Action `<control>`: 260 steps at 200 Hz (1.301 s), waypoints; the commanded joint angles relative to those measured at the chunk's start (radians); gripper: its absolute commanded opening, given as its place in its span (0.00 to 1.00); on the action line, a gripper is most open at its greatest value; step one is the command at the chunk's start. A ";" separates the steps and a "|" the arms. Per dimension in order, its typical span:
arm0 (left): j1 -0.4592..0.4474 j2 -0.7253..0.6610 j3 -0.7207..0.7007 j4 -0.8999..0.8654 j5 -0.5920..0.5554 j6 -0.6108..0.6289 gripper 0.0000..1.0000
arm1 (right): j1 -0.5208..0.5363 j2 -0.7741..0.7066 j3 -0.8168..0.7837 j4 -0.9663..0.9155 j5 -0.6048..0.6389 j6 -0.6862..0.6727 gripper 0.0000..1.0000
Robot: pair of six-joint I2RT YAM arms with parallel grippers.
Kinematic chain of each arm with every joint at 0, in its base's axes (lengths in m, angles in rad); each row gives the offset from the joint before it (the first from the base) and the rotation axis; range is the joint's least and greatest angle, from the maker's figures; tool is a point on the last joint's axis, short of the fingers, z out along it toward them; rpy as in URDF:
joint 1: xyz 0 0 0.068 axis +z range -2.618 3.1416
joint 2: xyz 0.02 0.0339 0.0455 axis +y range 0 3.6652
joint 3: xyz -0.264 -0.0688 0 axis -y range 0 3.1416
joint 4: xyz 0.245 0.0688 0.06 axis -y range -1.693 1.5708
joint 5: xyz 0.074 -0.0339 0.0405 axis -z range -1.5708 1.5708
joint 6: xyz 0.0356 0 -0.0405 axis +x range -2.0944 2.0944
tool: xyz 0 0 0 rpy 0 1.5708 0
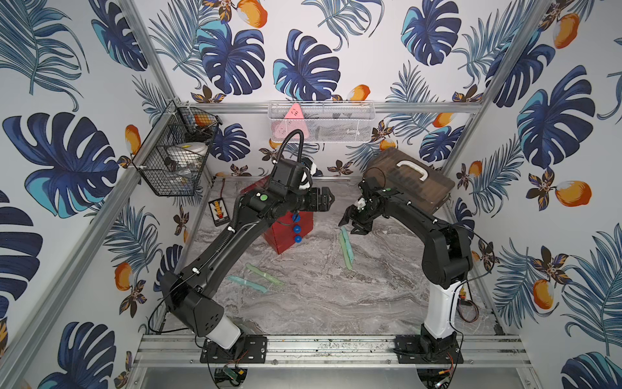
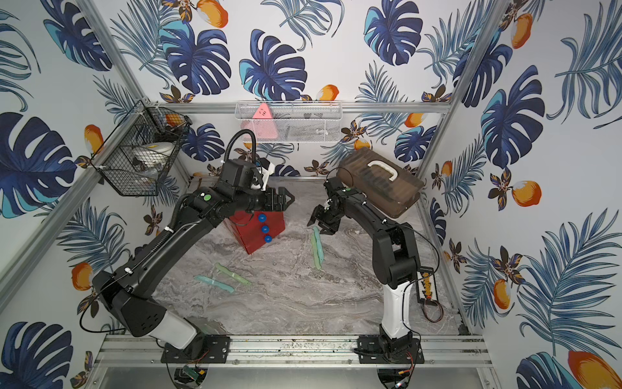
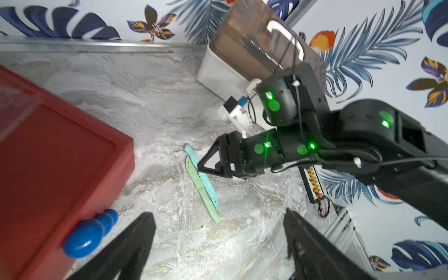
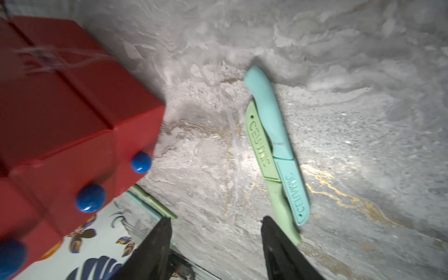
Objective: Place the fruit knives into the drawer by color
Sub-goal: Open the drawer in the storage box.
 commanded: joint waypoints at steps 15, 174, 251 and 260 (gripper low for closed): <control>-0.002 -0.043 -0.022 -0.053 -0.090 0.033 0.89 | 0.019 -0.075 -0.140 0.164 -0.083 0.058 0.62; 0.284 0.150 -0.071 0.082 -0.100 -0.036 0.12 | 0.259 0.104 -0.485 1.694 -0.148 1.210 0.47; 0.292 0.168 -0.148 0.132 -0.074 -0.036 0.14 | 0.294 0.163 -0.461 1.773 -0.092 1.247 0.34; 0.292 0.171 -0.149 0.132 -0.069 -0.035 0.14 | 0.294 0.169 -0.457 1.773 -0.092 1.244 0.32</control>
